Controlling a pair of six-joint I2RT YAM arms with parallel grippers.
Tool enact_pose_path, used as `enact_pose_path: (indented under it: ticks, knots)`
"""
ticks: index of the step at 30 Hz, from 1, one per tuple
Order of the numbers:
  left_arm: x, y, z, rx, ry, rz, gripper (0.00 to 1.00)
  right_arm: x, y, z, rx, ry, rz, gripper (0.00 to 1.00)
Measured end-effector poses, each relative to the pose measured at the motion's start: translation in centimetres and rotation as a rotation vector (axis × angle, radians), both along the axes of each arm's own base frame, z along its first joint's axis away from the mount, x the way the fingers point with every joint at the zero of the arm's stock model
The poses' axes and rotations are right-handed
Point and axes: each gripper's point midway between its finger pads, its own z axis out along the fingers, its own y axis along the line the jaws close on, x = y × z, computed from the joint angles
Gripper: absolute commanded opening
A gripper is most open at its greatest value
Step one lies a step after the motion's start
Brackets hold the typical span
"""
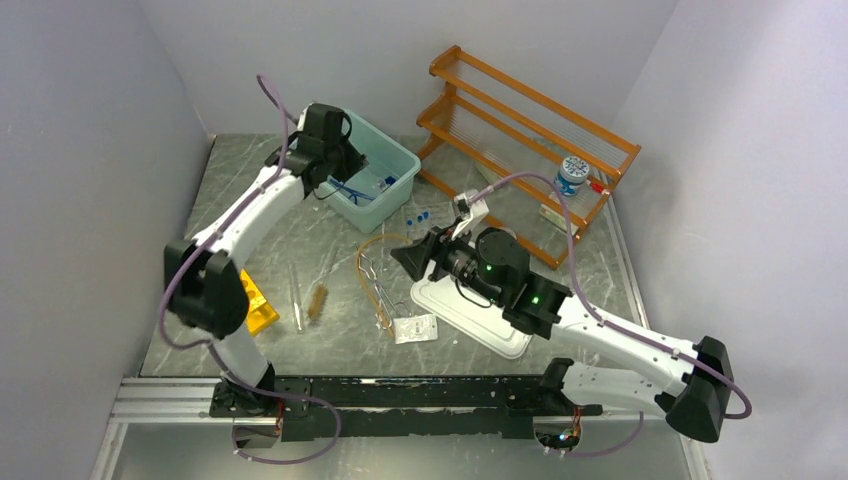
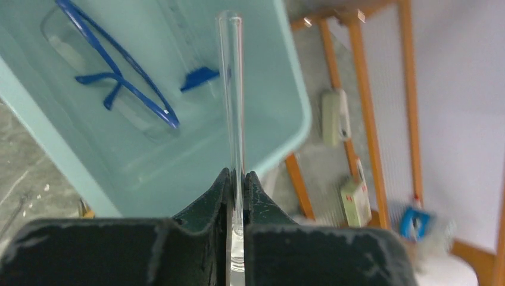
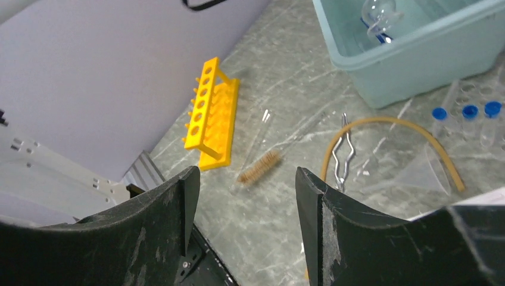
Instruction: Organize the chemistry lab equipment
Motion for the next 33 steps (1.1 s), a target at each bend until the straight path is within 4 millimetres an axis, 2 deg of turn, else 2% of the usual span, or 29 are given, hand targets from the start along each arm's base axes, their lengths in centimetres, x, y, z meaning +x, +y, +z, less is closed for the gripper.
enact_pose_path:
  ticks: [4, 10, 12, 15, 17, 26, 31, 33]
  knots:
    - [3.2, 1.0, -4.0, 0.026, 0.109, 0.104, 0.05, -0.2, -1.1, -1.0, -0.018, 0.022, -0.027, 0.62]
    - [5.7, 3.2, -9.4, 0.102, 0.291, 0.210, 0.05, 0.1, -2.1, -1.0, -0.018, 0.020, -0.075, 0.62]
    - [5.9, 4.1, -10.9, 0.119, 0.340, 0.229, 0.05, 0.4, -2.3, -1.0, -0.021, 0.019, -0.093, 0.61]
    - [4.9, 5.2, -13.7, 0.155, 0.434, 0.246, 0.05, 0.7, -2.5, -1.3, -0.028, 0.021, -0.112, 0.61]
    - [4.7, 5.9, -14.0, 0.174, 0.470, 0.259, 0.05, 0.9, -2.4, -1.6, -0.037, 0.026, -0.120, 0.60]
    - [4.6, 6.5, -14.6, 0.227, 0.540, 0.283, 0.06, 1.4, -1.5, -3.6, -0.049, 0.078, -0.131, 0.58]
    - [4.8, 6.7, -14.9, 0.249, 0.552, 0.292, 0.26, 2.1, -1.6, -5.5, -0.097, 0.108, -0.168, 0.58]
    - [4.6, 6.9, -15.7, 0.270, 0.572, 0.286, 0.35, 2.3, -1.9, -5.7, -0.103, 0.108, -0.185, 0.58]
